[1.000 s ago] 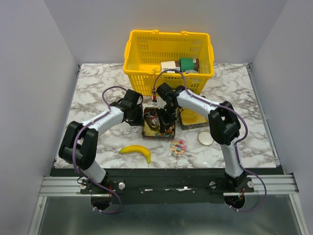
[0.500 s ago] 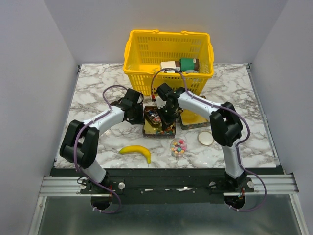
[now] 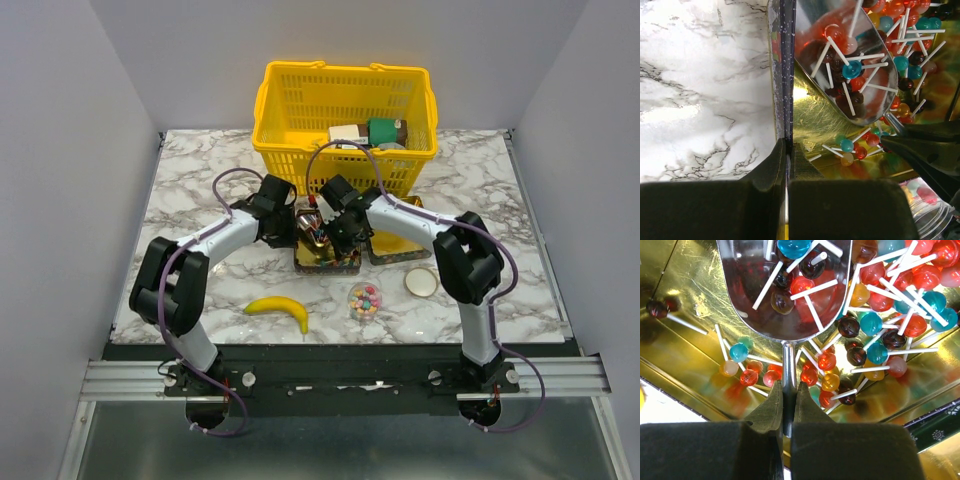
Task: Pack the candies
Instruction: Scoop the fake candies from the storage box.
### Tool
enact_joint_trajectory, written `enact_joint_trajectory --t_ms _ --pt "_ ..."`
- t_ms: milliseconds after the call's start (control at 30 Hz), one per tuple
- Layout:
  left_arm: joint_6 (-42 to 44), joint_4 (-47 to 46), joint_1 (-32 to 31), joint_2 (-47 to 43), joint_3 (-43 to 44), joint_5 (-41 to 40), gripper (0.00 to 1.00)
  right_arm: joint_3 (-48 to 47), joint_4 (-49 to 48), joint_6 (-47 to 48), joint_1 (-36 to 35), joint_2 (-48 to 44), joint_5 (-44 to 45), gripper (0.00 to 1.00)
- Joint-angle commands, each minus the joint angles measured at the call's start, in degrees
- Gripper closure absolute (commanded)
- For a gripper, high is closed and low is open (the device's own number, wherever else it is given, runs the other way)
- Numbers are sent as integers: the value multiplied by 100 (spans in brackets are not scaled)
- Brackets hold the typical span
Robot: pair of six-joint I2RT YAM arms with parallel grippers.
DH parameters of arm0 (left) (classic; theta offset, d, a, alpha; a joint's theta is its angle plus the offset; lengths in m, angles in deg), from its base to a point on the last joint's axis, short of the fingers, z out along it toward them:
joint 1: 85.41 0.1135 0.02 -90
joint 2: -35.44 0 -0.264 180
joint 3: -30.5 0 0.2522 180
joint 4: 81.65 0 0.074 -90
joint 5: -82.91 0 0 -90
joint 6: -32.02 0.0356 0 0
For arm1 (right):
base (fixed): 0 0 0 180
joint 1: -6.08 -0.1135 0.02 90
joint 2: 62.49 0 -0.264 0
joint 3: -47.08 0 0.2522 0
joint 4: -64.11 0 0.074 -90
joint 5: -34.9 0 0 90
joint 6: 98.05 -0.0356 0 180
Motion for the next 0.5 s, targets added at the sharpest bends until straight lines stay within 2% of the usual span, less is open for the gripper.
enact_joint_trajectory --t_ms 0,133,467 --pt "-56 162 -36 166 159 47 100 307 -291 -28 56 -85 706 99" --pt "-47 170 -36 184 212 56 100 369 -230 -28 56 -393 574 99" --pt "-12 162 -36 122 230 38 61 457 -89 -98 56 -912 101 99"
